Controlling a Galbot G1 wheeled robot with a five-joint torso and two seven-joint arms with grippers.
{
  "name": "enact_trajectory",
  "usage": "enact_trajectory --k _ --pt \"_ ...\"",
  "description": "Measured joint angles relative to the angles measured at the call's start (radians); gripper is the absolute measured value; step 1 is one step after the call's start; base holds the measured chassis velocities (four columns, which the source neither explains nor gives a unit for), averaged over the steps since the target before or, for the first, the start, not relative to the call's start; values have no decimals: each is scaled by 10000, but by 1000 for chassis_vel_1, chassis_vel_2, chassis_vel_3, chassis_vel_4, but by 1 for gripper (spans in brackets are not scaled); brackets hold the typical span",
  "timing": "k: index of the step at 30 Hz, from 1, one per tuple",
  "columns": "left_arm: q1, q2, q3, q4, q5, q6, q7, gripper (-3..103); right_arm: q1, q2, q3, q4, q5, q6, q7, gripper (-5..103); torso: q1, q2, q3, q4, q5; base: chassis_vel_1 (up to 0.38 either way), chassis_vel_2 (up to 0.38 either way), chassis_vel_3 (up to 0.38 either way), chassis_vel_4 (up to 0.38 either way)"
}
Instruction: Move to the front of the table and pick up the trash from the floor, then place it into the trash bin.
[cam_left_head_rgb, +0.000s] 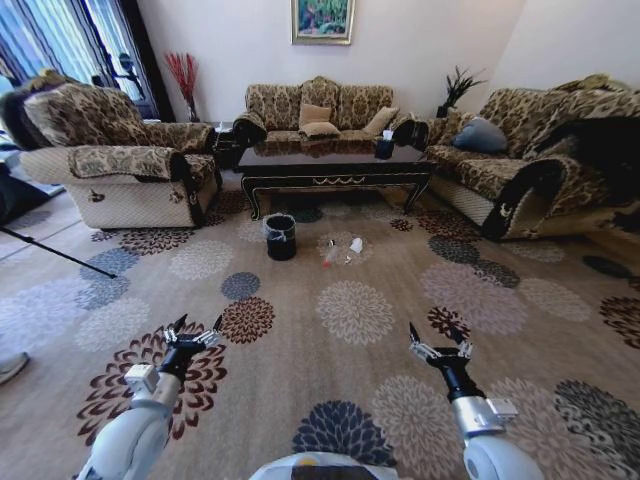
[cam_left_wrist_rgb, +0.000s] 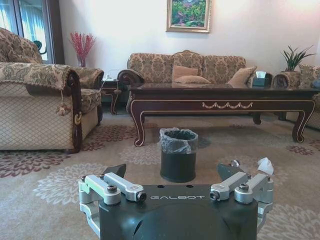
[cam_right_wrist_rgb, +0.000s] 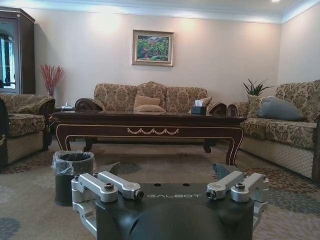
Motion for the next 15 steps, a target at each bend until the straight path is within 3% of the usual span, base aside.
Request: enact_trajectory --k 15 --pt "18 46 89 -45 19 30 -1 100 -186 147 75 -68 412 53 -47 100 -183 -584 -398 0 1 0 0 0 0"
